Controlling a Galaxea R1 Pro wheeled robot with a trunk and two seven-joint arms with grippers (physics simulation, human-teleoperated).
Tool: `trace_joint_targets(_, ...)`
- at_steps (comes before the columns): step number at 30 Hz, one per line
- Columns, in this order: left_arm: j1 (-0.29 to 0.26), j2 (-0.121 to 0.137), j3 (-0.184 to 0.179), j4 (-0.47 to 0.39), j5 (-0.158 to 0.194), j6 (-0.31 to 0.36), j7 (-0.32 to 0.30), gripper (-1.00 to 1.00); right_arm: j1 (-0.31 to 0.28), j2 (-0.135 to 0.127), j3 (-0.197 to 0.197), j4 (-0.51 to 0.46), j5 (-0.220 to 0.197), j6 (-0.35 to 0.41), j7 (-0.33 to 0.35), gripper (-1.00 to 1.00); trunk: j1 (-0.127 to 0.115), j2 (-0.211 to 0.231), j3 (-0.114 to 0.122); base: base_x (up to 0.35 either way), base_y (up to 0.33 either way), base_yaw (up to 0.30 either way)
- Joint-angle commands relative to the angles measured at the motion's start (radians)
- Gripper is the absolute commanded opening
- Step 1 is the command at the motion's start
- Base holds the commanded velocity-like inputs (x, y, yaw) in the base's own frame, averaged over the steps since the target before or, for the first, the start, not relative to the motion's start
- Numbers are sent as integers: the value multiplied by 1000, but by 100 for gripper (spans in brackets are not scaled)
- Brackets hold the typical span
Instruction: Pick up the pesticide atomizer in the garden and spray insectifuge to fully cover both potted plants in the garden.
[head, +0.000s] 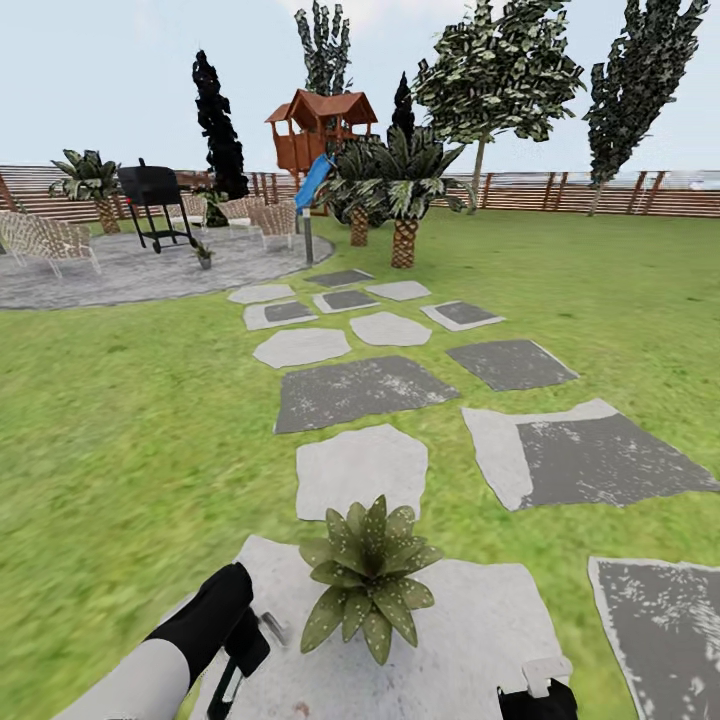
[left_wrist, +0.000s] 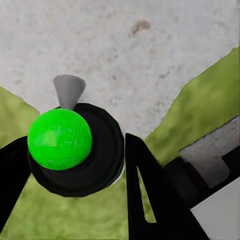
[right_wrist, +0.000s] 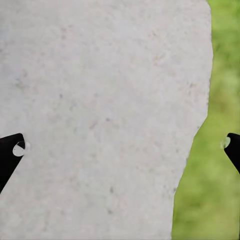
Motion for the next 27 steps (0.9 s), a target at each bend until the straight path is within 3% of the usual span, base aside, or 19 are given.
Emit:
trace_joint_targets(1, -3, 3, -2, -14, -10, 3, -17, -100, -1, 0, -7, 2, 11, -4, -4, 100, 0, 0, -1, 1, 9, 0)
trace_joint_targets(3, -18, 3, -3, -30, -17, 2, -79, -100, -1, 0, -7, 2, 11, -4, -4, 100, 0, 0, -1, 0, 3, 0)
trace_joint_targets(5, -68, 2, -7, -38, -22, 2, -143, -100, -1, 0, -7, 2, 11, -4, -4, 100, 0, 0, -1, 0, 0, 0)
trace_joint_targets(9, -137, 5, -10, -41, -27, 2, -204, -100, -1, 0, -7, 2, 11, -4, -4, 100, 0, 0, -1, 0, 0, 0)
trace_joint_targets(11, -174, 7, -11, -40, -43, 2, -229, -100, -1, 0, -7, 2, 11, -4, -4, 100, 0, 0, -1, 0, 0, 0)
trace_joint_targets(12, -186, 8, -17, -40, -69, 2, -269, -100, -1, 0, -7, 2, 11, -4, -4, 100, 0, 0, -1, 0, 0, 0)
trace_joint_targets(14, -193, 7, -24, -41, -123, 1, -332, -100, -1, 0, -7, 2, 12, -4, -4, 100, 0, 0, -1, 0, 0, 0)
trace_joint_targets(17, -188, 9, -27, -41, -162, -1, -361, -100, -1, 0, -7, 2, 13, -5, -4, 100, 0, 0, -1, 0, 0, 0)
trace_joint_targets(19, -184, 11, -27, -40, -166, -13, -365, -100, -1, -1, -7, 2, 13, -6, -4, 100, 0, 0, -1, 0, 0, 0)
trace_joint_targets(23, -183, 12, -24, -38, -166, -120, -384, -100, -1, -2, -7, 2, 15, -6, -4, 100, 0, 0, -1, 0, 0, 0)
trace_joint_targets(27, -183, 12, -24, -38, -166, -138, -421, -100, -1, -2, -7, 2, 15, -6, -4, 100, 0, 0, -1, 0, 0, 0)
